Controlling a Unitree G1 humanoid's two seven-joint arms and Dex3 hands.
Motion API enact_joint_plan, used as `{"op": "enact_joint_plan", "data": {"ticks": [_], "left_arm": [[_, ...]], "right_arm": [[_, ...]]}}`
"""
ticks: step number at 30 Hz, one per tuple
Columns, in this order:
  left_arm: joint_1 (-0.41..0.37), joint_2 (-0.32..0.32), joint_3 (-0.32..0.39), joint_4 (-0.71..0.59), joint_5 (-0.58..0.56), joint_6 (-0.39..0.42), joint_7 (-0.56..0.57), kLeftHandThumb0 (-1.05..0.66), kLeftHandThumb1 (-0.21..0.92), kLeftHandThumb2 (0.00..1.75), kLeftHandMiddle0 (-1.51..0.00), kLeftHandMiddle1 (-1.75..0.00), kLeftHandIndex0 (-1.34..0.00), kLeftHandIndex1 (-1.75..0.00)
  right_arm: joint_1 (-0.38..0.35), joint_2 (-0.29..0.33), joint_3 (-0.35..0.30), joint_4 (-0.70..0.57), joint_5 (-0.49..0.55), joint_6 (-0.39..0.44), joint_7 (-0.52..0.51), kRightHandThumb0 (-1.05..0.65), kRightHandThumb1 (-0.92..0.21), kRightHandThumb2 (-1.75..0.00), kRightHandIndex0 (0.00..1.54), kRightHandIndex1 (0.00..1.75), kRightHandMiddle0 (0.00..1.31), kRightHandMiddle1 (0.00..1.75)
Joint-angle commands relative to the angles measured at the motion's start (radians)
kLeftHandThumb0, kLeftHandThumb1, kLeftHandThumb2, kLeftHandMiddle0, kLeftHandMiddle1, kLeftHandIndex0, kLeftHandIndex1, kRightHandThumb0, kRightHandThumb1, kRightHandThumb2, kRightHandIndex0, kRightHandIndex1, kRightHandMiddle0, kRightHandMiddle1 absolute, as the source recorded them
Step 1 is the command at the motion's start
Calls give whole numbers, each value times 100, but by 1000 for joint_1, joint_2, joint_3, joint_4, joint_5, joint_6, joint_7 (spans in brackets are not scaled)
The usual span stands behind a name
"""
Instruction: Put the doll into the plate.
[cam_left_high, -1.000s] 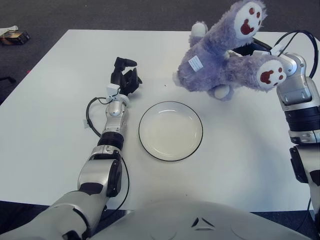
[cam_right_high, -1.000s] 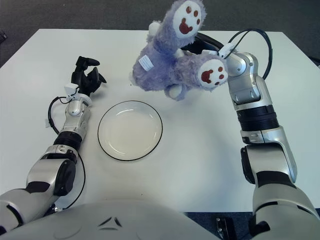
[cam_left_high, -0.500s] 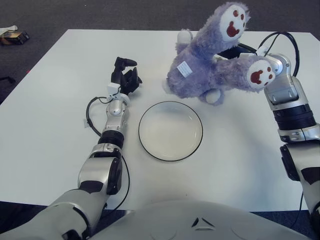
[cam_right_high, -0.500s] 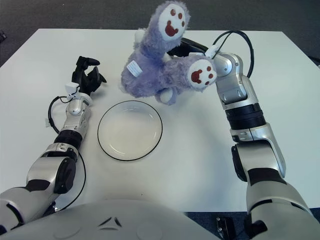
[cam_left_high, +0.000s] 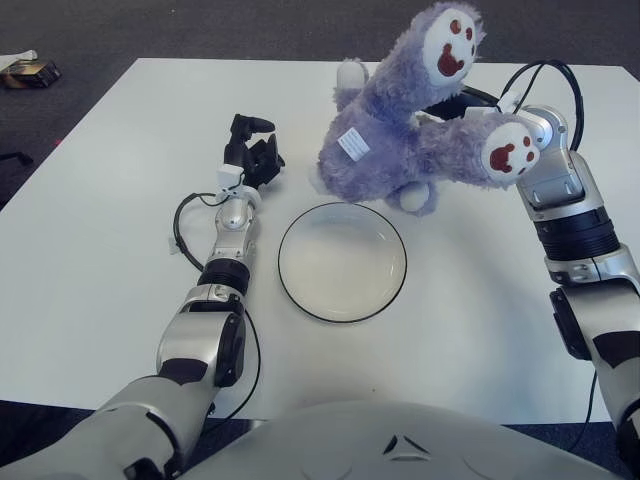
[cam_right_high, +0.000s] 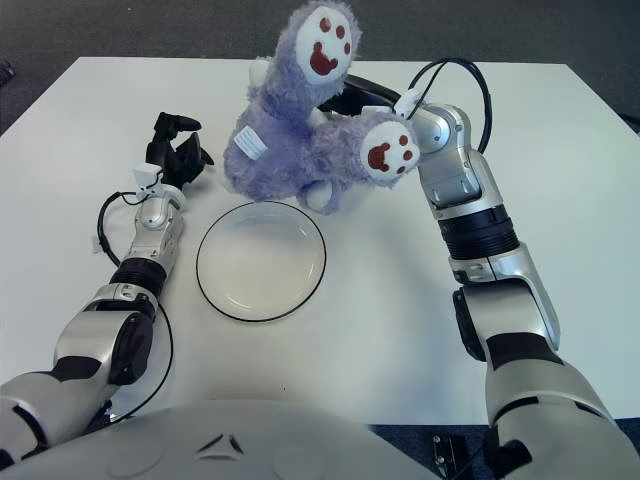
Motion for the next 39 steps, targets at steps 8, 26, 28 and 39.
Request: {"op": "enact_joint_plan", "data": {"ticks": [8,26,28,39], "left_arm": [[66,-7,-3,56,15,-8,9,-37,75,74,-82,-175,-30,-175],[58,10,11,73,5,-11,-2,-37,74,75,-83,-175,-31,-175],[58,10,11,73,5,-11,-2,-37,74,75,-83,-175,-31,-175],[60,12,9,66,9,-5,4,-37,74,75,-82,-175,-31,-175]], "right_arm": [[-11,20,18,17,-5,-74,-17,0,-29,-133,62,169,43,175],[-15,79,63,82,89,-236,64,0,-33,-129,61,168,40,175],[-10,79,65,78,96,-241,73,0,-33,-129,61,167,40,175],[5,64,82,54,159,-269,167,0,-35,-125,62,164,38,175]]}}
